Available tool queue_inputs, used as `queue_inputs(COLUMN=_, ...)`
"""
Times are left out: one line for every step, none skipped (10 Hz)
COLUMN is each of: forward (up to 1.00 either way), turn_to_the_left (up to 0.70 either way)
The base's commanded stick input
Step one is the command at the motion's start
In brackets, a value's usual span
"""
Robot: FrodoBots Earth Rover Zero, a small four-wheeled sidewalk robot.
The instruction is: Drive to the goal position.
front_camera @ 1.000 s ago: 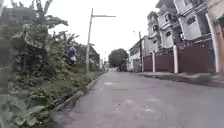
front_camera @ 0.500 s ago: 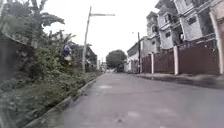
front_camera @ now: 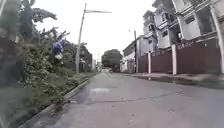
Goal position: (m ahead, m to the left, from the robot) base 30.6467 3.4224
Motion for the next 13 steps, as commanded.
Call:
queue_inputs(forward=1.0, turn_to_the_left=0.0)
queue_inputs(forward=1.0, turn_to_the_left=0.0)
queue_inputs(forward=1.0, turn_to_the_left=0.0)
queue_inputs(forward=1.0, turn_to_the_left=0.0)
queue_inputs(forward=1.0, turn_to_the_left=0.0)
queue_inputs(forward=1.0, turn_to_the_left=0.0)
queue_inputs(forward=1.0, turn_to_the_left=0.0)
queue_inputs(forward=1.0, turn_to_the_left=0.0)
queue_inputs(forward=1.0, turn_to_the_left=0.0)
queue_inputs(forward=1.0, turn_to_the_left=0.0)
queue_inputs(forward=1.0, turn_to_the_left=0.0)
queue_inputs(forward=1.0, turn_to_the_left=0.0)
queue_inputs(forward=1.0, turn_to_the_left=0.0)
